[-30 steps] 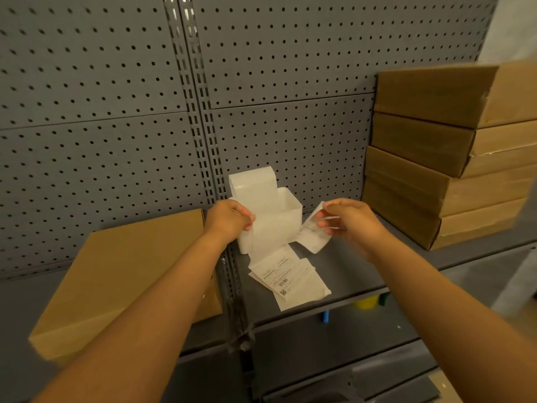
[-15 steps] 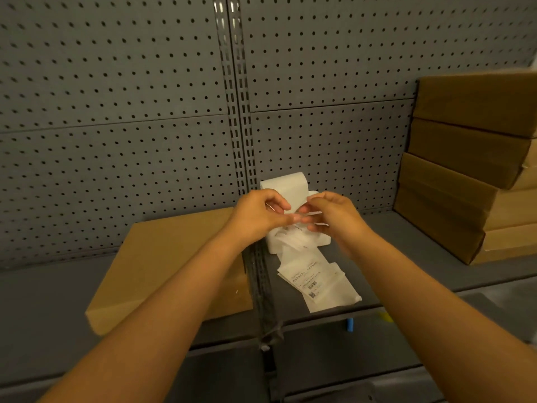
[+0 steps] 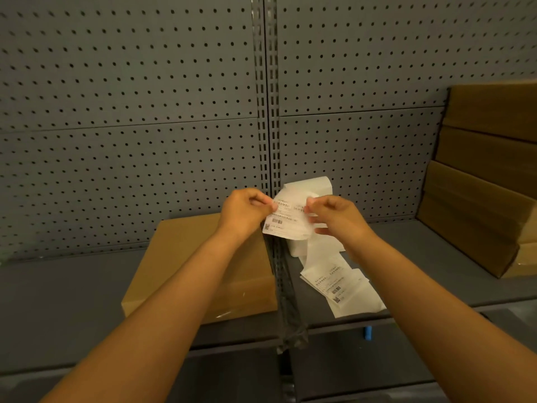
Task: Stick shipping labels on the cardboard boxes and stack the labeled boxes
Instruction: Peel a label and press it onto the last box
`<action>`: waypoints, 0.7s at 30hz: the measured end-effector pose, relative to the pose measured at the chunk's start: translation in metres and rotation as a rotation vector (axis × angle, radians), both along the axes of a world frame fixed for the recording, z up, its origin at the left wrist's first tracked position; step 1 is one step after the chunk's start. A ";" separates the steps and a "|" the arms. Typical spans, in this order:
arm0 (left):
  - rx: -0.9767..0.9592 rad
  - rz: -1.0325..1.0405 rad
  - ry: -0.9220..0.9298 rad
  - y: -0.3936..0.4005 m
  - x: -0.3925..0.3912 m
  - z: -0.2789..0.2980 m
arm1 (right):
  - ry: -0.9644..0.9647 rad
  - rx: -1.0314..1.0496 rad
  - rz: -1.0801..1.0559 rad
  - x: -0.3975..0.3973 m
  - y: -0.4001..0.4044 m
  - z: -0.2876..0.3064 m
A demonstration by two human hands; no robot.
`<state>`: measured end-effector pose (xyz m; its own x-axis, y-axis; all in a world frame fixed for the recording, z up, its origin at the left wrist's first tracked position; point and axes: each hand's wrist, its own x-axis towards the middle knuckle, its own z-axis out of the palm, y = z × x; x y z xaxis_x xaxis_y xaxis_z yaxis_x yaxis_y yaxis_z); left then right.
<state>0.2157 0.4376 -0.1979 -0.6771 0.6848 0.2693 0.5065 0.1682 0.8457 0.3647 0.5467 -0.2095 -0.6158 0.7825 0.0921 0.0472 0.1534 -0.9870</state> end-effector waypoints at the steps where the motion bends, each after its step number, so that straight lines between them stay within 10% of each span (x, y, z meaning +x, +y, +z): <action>1: 0.027 -0.009 -0.067 -0.004 -0.003 0.001 | -0.030 0.038 -0.040 -0.002 0.000 -0.002; 21: 0.170 0.208 -0.211 -0.076 -0.049 0.003 | 0.005 0.071 -0.005 -0.070 -0.049 0.004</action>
<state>0.1668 0.3616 -0.1946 -0.8505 0.4836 0.2067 0.2870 0.0974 0.9530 0.2950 0.4979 -0.2057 -0.6117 0.7766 0.1510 0.0431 0.2232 -0.9738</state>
